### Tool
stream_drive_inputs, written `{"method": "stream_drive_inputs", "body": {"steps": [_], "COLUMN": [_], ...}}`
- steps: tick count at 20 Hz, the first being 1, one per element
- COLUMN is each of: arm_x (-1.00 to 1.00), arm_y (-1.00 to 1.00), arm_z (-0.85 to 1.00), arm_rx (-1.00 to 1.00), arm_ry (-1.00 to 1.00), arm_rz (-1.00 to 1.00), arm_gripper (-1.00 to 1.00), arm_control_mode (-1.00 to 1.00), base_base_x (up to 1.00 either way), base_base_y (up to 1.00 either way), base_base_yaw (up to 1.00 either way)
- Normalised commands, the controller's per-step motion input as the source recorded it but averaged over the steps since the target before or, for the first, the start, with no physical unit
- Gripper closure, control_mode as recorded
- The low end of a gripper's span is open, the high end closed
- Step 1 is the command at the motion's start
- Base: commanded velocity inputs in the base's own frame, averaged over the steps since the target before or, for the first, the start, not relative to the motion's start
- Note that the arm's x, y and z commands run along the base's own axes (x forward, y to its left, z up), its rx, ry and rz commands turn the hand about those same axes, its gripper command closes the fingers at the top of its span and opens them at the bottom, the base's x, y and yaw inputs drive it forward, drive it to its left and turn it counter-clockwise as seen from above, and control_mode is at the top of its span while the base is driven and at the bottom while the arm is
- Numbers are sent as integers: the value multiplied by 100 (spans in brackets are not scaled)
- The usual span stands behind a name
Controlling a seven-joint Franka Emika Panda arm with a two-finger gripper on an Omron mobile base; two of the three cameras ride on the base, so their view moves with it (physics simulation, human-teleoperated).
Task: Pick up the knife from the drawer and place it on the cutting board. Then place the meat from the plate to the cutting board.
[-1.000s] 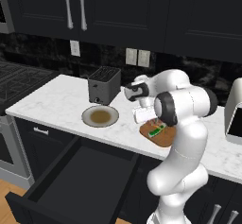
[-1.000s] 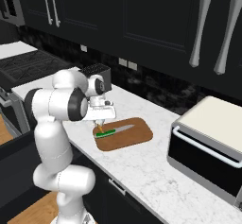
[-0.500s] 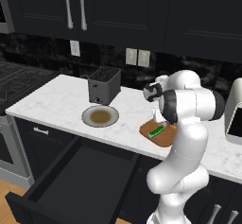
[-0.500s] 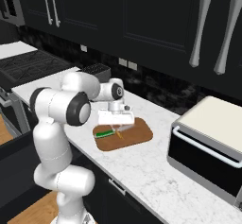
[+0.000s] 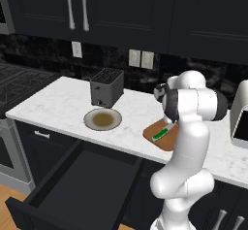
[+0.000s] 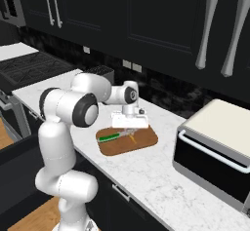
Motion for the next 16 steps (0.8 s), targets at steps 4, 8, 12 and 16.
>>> {"method": "stream_drive_inputs", "body": {"steps": [4,8,12,16], "arm_x": [47,17,0,-19], "arm_y": [-1,-2,-15,-7], "arm_z": [-25,-39,-14,5], "arm_rx": [4,5,8,5], "arm_ry": [0,0,-5,-11], "arm_rz": [0,1,0,0], "arm_gripper": [100,100,100,-100], "arm_control_mode": [-100,-100,-100,-100], "base_base_x": [0,0,0,0], "base_base_y": [0,0,0,0], "base_base_yaw": [0,0,0,0]}}
